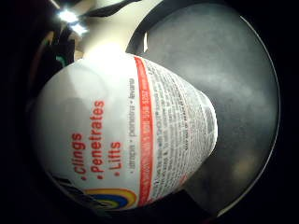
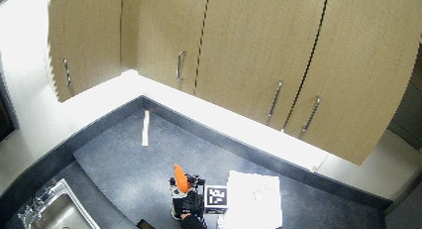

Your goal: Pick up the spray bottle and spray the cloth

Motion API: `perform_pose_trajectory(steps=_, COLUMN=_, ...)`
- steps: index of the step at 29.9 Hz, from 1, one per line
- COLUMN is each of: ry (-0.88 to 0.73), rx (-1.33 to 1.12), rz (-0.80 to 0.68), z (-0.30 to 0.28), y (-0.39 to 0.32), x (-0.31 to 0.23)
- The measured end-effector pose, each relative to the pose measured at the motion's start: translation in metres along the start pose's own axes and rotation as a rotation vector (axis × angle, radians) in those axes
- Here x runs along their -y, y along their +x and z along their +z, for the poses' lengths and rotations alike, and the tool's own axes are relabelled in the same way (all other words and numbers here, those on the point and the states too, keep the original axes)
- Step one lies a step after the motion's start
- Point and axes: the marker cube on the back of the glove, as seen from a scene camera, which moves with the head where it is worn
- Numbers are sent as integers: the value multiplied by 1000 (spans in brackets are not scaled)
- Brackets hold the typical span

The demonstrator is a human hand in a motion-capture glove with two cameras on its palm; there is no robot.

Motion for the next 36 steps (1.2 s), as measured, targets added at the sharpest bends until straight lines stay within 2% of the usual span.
perform_pose_trajectory(steps=10, ry=-9, rx=13, rz=-38, z=16, y=5, x=5)
perform_pose_trajectory(steps=14, ry=-24, rx=-17, rz=-181, z=19, y=2, x=7)
perform_pose_trajectory(steps=18, ry=-43, rx=40, rz=-50, z=25, y=3, x=-2)
perform_pose_trajectory(steps=20, ry=-49, rx=38, rz=-29, z=26, y=5, x=-5)
perform_pose_trajectory(steps=29, ry=-141, rx=-90, rz=-26, z=30, y=4, x=-14)
perform_pose_trajectory(steps=36, ry=-224, rx=-89, rz=-58, z=38, y=-3, x=-28)
